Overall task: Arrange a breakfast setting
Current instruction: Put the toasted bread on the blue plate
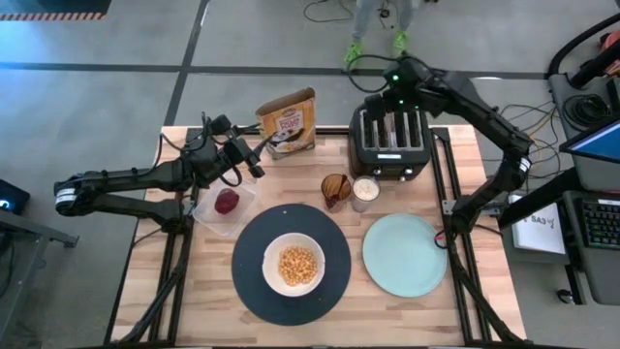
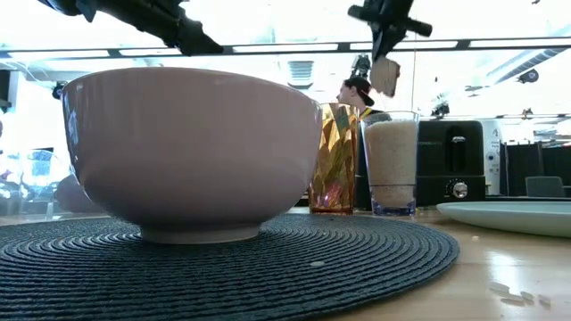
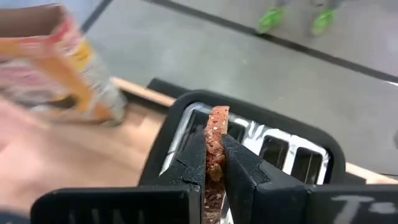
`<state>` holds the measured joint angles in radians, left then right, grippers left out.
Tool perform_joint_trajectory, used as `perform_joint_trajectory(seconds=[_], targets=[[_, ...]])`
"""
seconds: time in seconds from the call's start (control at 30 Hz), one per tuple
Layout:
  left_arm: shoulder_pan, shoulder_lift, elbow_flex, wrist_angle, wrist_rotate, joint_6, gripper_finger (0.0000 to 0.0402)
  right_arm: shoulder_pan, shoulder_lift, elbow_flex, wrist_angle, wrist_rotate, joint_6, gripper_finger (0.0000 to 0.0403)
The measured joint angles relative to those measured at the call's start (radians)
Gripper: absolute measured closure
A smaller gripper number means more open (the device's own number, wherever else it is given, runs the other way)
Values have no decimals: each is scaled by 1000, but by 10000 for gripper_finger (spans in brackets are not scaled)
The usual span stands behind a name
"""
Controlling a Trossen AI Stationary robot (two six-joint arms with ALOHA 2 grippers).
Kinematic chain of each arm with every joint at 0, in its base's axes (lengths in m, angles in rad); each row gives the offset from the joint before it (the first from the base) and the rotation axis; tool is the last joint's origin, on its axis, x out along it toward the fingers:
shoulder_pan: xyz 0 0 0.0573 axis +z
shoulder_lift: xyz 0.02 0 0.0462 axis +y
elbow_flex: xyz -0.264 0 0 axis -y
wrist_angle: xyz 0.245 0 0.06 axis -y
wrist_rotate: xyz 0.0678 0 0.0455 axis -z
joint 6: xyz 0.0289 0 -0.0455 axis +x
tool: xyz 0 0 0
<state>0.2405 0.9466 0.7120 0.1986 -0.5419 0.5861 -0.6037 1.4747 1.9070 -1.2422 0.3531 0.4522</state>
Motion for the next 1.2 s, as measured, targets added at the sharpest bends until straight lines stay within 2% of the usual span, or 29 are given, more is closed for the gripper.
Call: perform_joint_trajectory(seconds=[0.1, 0.2, 0.33, 0.4, 0.5, 0.57, 0.73, 0.8, 0.9, 1.03, 1.2], targets=[[0, 0, 0, 0, 0, 0, 212, 29, -1, 82, -81, -76, 0, 374], [0, 0, 0, 0, 0, 0, 212, 66, -2, 129, -146, -201, 0, 374], [0, 0, 0, 0, 0, 0, 212, 126, -4, 128, -244, -363, 6, 374], [0, 0, 0, 0, 0, 0, 212, 168, -4, 108, -292, -391, 37, 374], [0, 0, 0, 0, 0, 0, 212, 241, -4, 46, -329, -433, 92, 374], [0, 0, 0, 0, 0, 0, 212, 283, -15, -19, -324, -510, 158, 374], [0, 0, 0, 0, 0, 2, 212, 391, -34, -213, -331, -620, 436, 374], [0, 0, 0, 0, 0, 5, 212, 436, -33, -298, -330, -688, 492, 374], [0, 0, 0, 0, 1, 5, 212, 513, -29, -415, -330, -676, 603, 374], [0, 0, 0, 0, 1, 5, 212, 582, -21, -546, -328, -567, 839, 374], [0, 0, 0, -1, 1, 8, 212, 672, 18, -656, -325, -559, 901, 374]])
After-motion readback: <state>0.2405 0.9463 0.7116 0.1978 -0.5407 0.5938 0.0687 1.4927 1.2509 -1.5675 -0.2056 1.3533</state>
